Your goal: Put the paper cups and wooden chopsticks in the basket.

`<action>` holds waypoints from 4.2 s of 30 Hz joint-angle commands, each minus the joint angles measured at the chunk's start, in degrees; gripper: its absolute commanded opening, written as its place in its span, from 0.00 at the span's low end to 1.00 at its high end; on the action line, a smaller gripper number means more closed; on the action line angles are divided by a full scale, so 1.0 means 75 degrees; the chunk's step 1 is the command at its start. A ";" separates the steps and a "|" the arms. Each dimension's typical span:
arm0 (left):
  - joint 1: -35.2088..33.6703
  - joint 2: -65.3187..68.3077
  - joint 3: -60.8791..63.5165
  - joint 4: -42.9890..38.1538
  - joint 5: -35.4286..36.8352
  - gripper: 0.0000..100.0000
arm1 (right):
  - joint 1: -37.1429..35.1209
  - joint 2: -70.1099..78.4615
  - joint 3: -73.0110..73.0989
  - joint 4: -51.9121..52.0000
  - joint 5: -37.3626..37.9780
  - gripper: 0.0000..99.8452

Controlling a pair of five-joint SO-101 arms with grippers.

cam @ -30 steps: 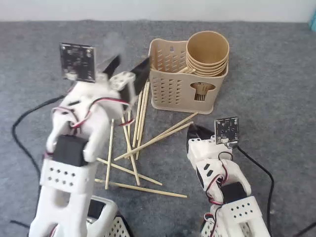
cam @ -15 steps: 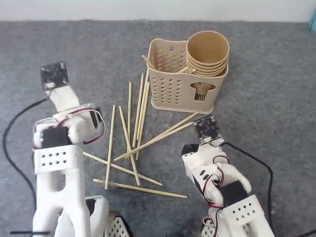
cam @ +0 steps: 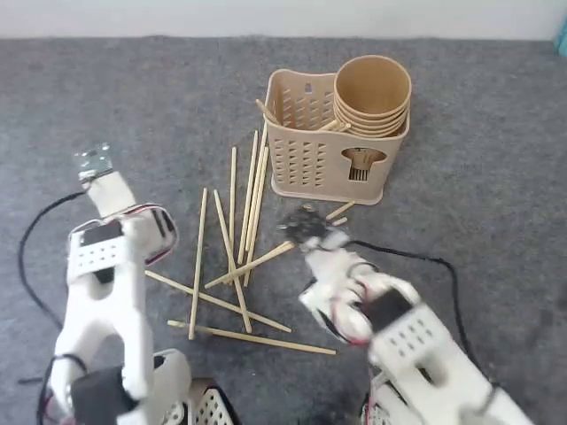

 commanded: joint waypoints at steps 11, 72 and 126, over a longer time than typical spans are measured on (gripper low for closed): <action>-0.1664 0.3352 -0.3241 0.0223 0.2028 0.20 | -0.0920 0.5222 -0.4794 -0.0522 -0.1313 0.01; -0.1536 0.3903 -0.3909 0.0738 0.2040 0.20 | -0.0908 1.1305 -1.0444 -0.0686 -0.1594 0.01; 0.1958 0.5638 -0.5726 0.2579 -0.1641 0.13 | -0.0381 0.3991 -0.5181 -0.1389 -0.2063 0.01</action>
